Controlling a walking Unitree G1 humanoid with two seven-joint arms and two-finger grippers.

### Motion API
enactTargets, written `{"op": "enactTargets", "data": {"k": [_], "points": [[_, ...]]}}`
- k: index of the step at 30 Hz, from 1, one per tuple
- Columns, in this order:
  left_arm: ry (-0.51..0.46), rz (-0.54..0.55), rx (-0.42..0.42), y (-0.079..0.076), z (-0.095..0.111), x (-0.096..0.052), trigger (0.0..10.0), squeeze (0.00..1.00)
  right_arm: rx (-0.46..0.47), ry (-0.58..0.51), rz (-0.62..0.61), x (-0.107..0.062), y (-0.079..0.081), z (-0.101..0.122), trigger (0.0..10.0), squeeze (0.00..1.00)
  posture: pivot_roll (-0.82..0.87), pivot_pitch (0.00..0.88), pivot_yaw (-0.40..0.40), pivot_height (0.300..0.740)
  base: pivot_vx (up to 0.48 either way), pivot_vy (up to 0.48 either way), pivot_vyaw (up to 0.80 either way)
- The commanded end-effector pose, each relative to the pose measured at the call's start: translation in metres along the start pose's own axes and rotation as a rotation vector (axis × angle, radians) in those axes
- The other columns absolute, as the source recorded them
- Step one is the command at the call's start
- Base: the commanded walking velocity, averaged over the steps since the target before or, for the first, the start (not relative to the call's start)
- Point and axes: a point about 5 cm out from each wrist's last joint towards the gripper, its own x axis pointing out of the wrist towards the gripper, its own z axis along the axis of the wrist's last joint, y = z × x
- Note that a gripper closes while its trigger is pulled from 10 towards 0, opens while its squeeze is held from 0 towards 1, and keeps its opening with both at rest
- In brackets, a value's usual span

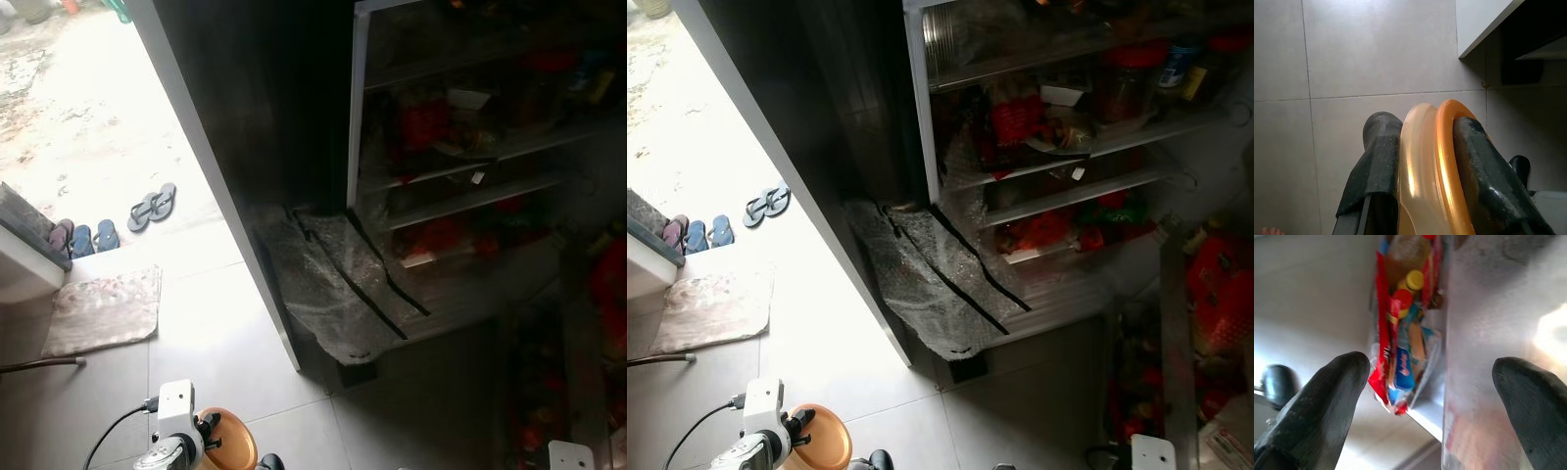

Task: Restocking fridge

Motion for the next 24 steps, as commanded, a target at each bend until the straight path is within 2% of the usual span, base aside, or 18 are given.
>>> {"op": "enactTargets", "data": {"k": [1,5,8,9,13,14,18,20,24], "points": [[0.13,0.014,0.016,0.007,-0.034,-0.008,10.0,0.0,0.013,0.039,-0.05,-0.004,-0.013,-0.013,10.0,0.0,-0.1,0.209,0.084,0.74,0.0,0.0,0.0],[0.13,0.009,0.017,0.005,-0.034,-0.007,10.0,0.0,0.03,0.057,-0.034,-0.006,-0.006,-0.017,10.0,0.0,-0.1,0.207,0.085,0.74,0.0,0.0,0.0],[0.128,0.007,0.017,0.004,-0.033,-0.007,10.0,0.0,0.055,0.067,0.017,-0.007,0.01,-0.017,10.0,0.0,-0.1,0.204,0.086,0.74,0.0,0.0,0.0],[0.126,0.007,0.018,0.004,-0.032,-0.007,10.0,0.0,0.106,0.083,0.063,-0.008,0.024,-0.016,10.0,0.0,-0.09,0.203,0.086,0.74,0.0,0.0,0.0],[0.122,0.009,0.018,0.004,-0.031,-0.006,10.0,0.0,0.2,0.097,0.186,-0.011,0.058,-0.01,10.0,0.0,-0.09,0.198,0.088,0.74,0.0,0.0,0.0],[0.121,0.01,0.018,0.004,-0.03,-0.006,10.0,0.0,0.209,0.088,0.249,-0.014,0.072,-0.006,10.0,0.0,-0.09,0.197,0.089,0.74,0.0,0.0,0.0],[0.118,0.012,0.019,0.005,-0.029,-0.006,10.0,0.0,0.247,0.076,0.306,-0.016,0.089,0.003,10.0,0.0,-0.08,0.195,0.089,0.74,0.0,0.0,0.0],[0.115,0.014,0.022,0.005,-0.029,-0.006,10.0,0.0,0.223,0.065,0.327,-0.017,0.097,0.007,10.0,0.0,-0.08,0.195,0.087,0.74,0.0,0.0,0.0],[0.113,0.017,0.029,0.006,-0.028,-0.006,10.0,0.0,0.228,0.065,0.342,-0.017,0.101,0.011,10.0,0.0,-0.08,0.194,0.086,0.74,0.0,0.0,0.0]]}}
